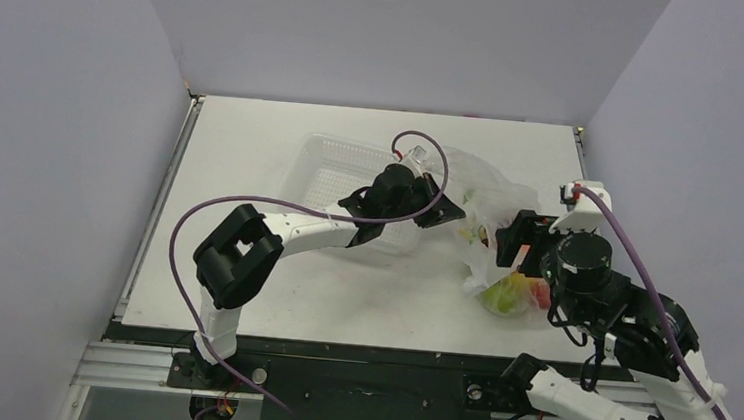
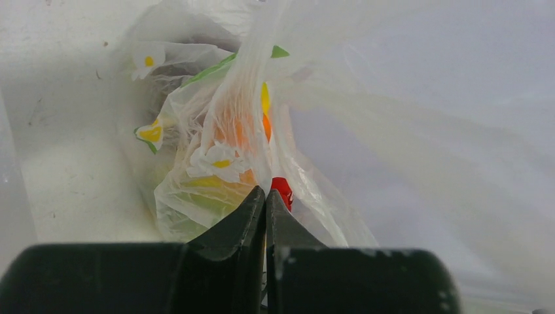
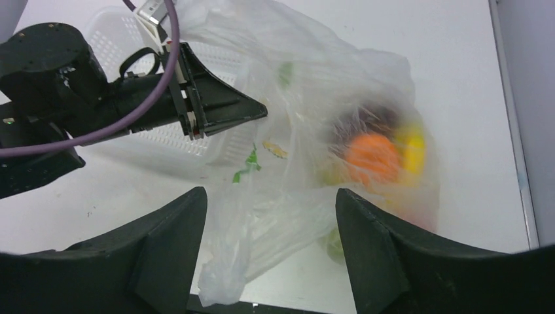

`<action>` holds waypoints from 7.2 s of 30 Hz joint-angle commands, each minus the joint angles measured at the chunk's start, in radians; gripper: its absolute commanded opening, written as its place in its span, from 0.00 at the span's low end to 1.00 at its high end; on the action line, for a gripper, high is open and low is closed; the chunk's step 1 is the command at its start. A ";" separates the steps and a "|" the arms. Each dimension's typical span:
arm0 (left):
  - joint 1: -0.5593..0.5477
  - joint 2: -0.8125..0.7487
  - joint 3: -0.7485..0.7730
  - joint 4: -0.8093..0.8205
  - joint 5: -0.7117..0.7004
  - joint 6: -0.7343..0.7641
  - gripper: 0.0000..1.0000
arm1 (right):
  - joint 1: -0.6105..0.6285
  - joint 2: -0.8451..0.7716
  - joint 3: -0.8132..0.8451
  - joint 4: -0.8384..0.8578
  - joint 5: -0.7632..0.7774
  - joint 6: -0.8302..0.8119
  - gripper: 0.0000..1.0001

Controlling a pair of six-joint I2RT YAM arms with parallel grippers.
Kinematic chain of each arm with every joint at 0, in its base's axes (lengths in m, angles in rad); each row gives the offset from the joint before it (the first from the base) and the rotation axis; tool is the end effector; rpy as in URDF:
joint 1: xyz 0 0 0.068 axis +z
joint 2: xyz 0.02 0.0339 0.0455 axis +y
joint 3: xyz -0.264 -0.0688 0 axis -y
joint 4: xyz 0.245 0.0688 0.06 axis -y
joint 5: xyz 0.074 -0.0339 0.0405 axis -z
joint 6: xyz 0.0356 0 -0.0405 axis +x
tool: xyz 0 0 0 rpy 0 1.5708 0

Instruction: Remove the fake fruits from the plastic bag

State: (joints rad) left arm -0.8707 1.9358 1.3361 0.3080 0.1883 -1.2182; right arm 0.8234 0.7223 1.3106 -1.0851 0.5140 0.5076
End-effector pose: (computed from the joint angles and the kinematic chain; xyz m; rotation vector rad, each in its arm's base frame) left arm 0.2879 -0.3521 0.2400 -0.2275 2.1875 -1.5151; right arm 0.0704 0.0503 0.4239 -0.0054 2.0132 0.3200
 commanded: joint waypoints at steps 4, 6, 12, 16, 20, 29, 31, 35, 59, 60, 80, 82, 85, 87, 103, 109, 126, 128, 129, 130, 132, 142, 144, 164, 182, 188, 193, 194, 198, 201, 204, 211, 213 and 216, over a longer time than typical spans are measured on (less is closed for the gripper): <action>0.019 -0.046 -0.037 0.200 0.112 -0.042 0.00 | -0.017 0.219 0.047 0.161 -0.235 -0.136 0.74; 0.024 -0.061 -0.053 0.208 0.106 -0.050 0.00 | -0.020 0.257 0.015 0.185 -0.290 -0.133 0.70; 0.052 -0.113 -0.118 0.172 0.084 -0.033 0.00 | -0.023 0.228 -0.319 0.279 -0.344 -0.020 0.49; 0.068 -0.150 -0.167 0.099 0.055 0.009 0.00 | -0.020 0.165 -0.531 0.299 -0.320 0.113 0.49; 0.067 -0.159 -0.171 0.039 0.059 0.066 0.00 | -0.026 0.122 -0.476 0.281 -0.343 0.162 0.49; 0.042 -0.163 -0.168 0.000 0.054 0.111 0.00 | -0.104 0.213 -0.108 0.115 -0.149 0.007 0.64; 0.039 -0.169 -0.171 -0.010 0.050 0.123 0.00 | -0.168 0.269 -0.042 0.077 -0.132 -0.028 0.64; 0.038 -0.183 -0.174 -0.047 0.035 0.155 0.00 | -0.249 0.333 -0.012 0.081 -0.187 -0.101 0.66; 0.038 -0.225 -0.197 -0.048 0.031 0.155 0.00 | -0.199 0.665 -0.226 0.310 0.187 -0.096 0.72; 0.039 -0.225 -0.198 -0.048 0.032 0.155 0.00 | -0.205 0.663 -0.226 0.307 0.215 -0.093 0.63; 0.052 -0.265 -0.282 -0.111 -0.003 0.228 0.00 | -0.703 0.245 -0.055 0.347 -0.468 -0.119 0.00; 0.054 -0.273 -0.282 -0.130 -0.012 0.242 0.00 | -0.731 0.263 -0.009 0.323 -0.475 -0.100 0.00; 0.053 -0.275 -0.278 -0.142 -0.008 0.255 0.00 | -0.750 0.295 0.064 0.283 -0.418 -0.094 0.00; 0.054 -0.266 -0.266 -0.145 0.005 0.256 0.00 | -0.753 0.339 0.143 0.243 -0.367 -0.108 0.00; 0.047 -0.163 -0.115 -0.130 0.126 0.259 0.08 | -0.686 0.590 0.564 0.082 -0.329 -0.184 0.00; 0.075 -0.272 -0.188 -0.088 0.176 0.269 0.44 | -0.589 0.417 0.130 0.184 -0.350 -0.190 0.00; -0.088 -0.324 -0.096 -0.032 0.227 0.403 0.49 | -0.584 0.354 0.063 0.271 -0.503 -0.119 0.00; -0.111 -0.296 -0.043 -0.087 0.184 0.456 0.49 | -0.584 0.342 0.056 0.273 -0.540 -0.106 0.00; -0.115 -0.273 -0.016 -0.108 0.171 0.479 0.49 | -0.584 0.331 0.046 0.278 -0.548 -0.102 0.00; -0.118 -0.252 -0.006 -0.115 0.164 0.487 0.48 | -0.584 0.323 0.041 0.282 -0.563 -0.093 0.00; -0.117 -0.225 0.016 -0.132 0.146 0.503 0.47 | -0.584 0.304 0.027 0.290 -0.583 -0.085 0.00; -0.106 -0.054 0.157 -0.274 0.058 0.599 0.42 | -0.584 0.256 -0.001 0.292 -0.613 -0.096 0.00; -0.106 -0.031 0.162 -0.244 0.072 0.578 0.38 | -0.585 0.252 0.005 0.293 -0.613 -0.101 0.00; -0.096 -0.270 -0.201 0.470 0.657 0.184 0.50 | -0.585 0.206 -0.037 0.328 -0.694 -0.116 0.00; -0.133 -0.505 -0.233 -0.144 -0.262 0.645 0.52 | -0.541 0.169 -0.061 0.367 -0.650 -0.108 0.00; -0.151 -0.392 -0.135 -0.187 -0.225 0.681 0.44 | -0.541 0.164 -0.071 0.370 -0.634 -0.103 0.00; -0.206 -0.282 -0.077 -0.138 -0.146 0.661 0.34 | -0.541 0.169 -0.058 0.370 -0.642 -0.096 0.00; -0.214 -0.252 -0.071 -0.118 -0.146 0.658 0.35 | -0.541 0.166 -0.056 0.370 -0.645 -0.093 0.00; -0.229 -0.152 -0.019 -0.082 -0.140 0.629 0.36 | -0.541 0.149 -0.052 0.372 -0.650 -0.078 0.00; -0.230 -0.087 0.032 -0.063 -0.130 0.622 0.35 | -0.541 0.133 -0.061 0.371 -0.648 -0.077 0.00; -0.231 -0.019 0.045 0.006 -0.115 0.608 0.34 | -0.541 0.113 -0.077 0.373 -0.640 -0.073 0.00; -0.235 0.105 0.058 0.039 -0.090 0.593 0.36 | -0.542 0.089 -0.103 0.371 -0.624 -0.078 0.00; -0.235 0.128 0.060 0.027 -0.072 0.595 0.38 | -0.542 0.081 -0.107 0.366 -0.618 -0.082 0.00; -0.237 0.154 0.081 -0.006 -0.008 0.599 0.41 | -0.542 0.072 -0.116 0.357 -0.608 -0.088 0.00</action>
State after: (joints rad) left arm -1.1061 2.0483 1.3617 0.3099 0.1017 -0.6136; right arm 0.2768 0.8265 1.1915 -0.7830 -0.1181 0.4236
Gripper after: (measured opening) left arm 0.392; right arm 0.003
